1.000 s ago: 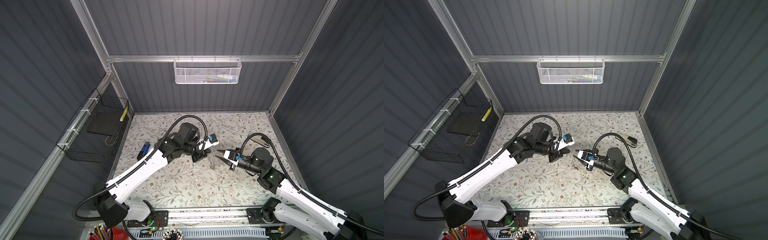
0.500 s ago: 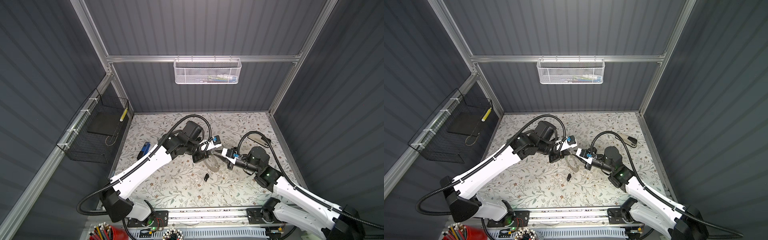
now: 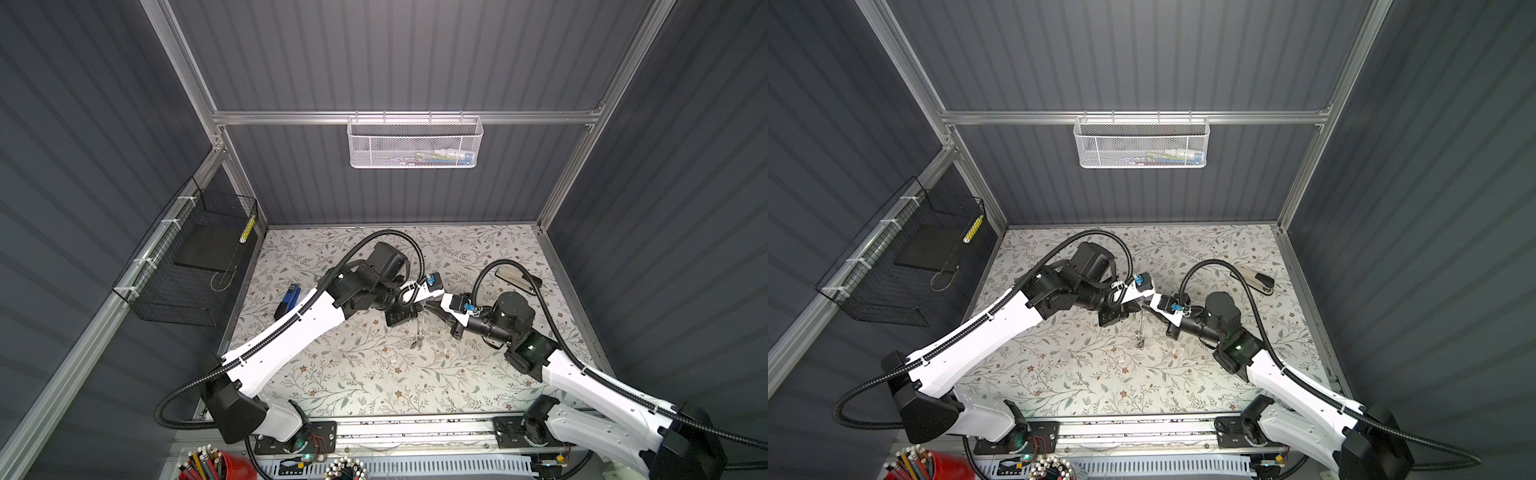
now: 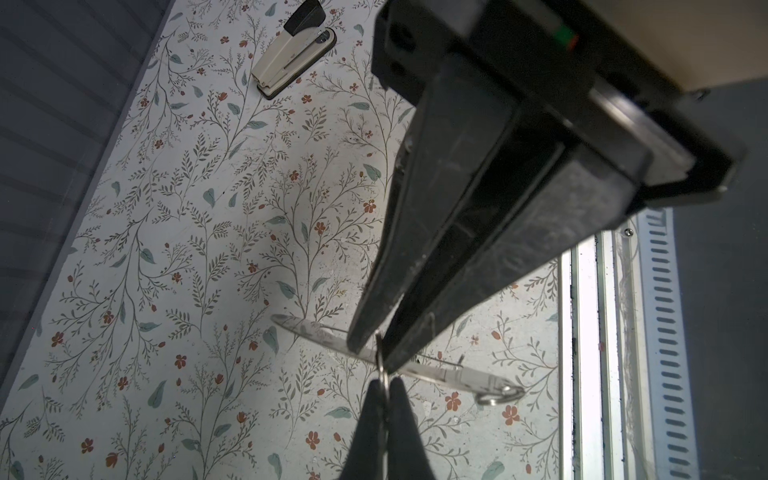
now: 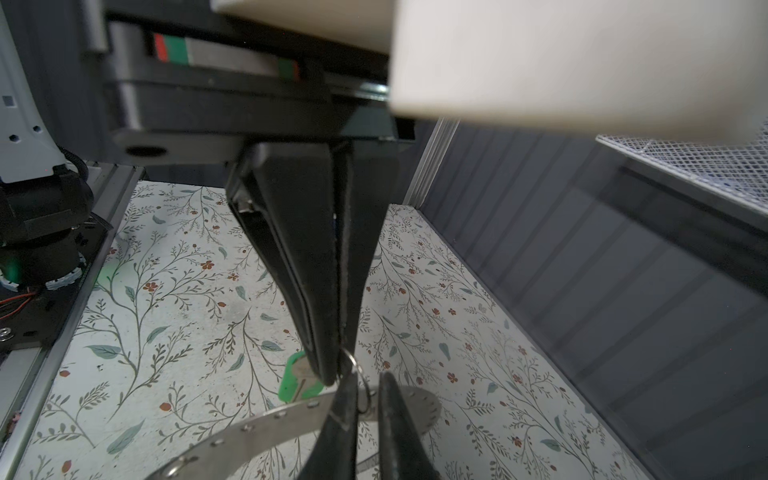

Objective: Put the keys on the keyring

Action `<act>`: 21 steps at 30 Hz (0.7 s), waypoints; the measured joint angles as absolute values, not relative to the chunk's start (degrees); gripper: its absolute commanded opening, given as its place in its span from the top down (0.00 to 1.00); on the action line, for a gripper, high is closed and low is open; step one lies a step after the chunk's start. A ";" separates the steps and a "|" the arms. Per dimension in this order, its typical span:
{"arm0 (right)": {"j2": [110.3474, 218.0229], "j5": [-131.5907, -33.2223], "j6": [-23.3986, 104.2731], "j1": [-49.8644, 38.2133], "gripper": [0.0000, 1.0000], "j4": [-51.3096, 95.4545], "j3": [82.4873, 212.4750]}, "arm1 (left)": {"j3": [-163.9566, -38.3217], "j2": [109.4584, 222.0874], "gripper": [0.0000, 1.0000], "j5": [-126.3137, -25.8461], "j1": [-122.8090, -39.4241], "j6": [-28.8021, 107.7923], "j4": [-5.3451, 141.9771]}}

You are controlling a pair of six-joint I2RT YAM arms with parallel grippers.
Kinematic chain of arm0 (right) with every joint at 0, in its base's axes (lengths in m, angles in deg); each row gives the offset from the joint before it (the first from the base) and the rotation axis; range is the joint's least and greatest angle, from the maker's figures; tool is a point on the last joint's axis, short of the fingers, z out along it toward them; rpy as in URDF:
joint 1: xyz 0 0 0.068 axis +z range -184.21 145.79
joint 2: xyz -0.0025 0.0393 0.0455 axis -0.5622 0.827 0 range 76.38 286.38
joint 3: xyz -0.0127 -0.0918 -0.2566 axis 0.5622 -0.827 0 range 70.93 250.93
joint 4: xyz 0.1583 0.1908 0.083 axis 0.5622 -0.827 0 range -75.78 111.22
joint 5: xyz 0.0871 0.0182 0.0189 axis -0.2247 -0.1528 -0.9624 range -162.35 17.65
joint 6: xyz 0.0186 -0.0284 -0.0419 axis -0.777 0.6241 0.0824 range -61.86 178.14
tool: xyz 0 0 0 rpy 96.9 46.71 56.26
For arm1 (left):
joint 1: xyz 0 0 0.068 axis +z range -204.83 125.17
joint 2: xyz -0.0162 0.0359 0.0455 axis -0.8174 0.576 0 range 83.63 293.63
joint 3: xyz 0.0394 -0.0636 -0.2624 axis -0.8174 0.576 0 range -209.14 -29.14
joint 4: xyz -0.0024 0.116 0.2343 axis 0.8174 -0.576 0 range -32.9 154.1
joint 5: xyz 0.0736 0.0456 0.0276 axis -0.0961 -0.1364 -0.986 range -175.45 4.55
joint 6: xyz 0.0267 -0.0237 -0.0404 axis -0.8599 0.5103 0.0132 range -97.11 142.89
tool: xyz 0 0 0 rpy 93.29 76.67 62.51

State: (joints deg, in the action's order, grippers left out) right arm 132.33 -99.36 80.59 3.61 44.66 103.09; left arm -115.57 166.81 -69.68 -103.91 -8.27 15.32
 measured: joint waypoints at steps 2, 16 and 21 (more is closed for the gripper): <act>132.31 -99.55 80.25 3.64 0.97 44.82 103.09 | -115.57 166.81 1.00 -69.94 -103.84 -8.51 15.32; 132.26 -101.00 77.34 3.42 1.00 47.83 102.52 | -101.82 155.92 0.58 -73.48 -103.84 -6.28 27.54; 133.11 -102.33 74.85 2.94 1.00 51.72 102.28 | -94.79 150.26 0.57 -73.42 -102.77 -2.69 35.93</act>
State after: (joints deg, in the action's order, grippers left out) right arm 133.11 -102.33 74.85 2.94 51.72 102.28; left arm -94.79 150.26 -73.42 -102.77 -2.69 35.93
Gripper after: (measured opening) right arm 0.047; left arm 0.434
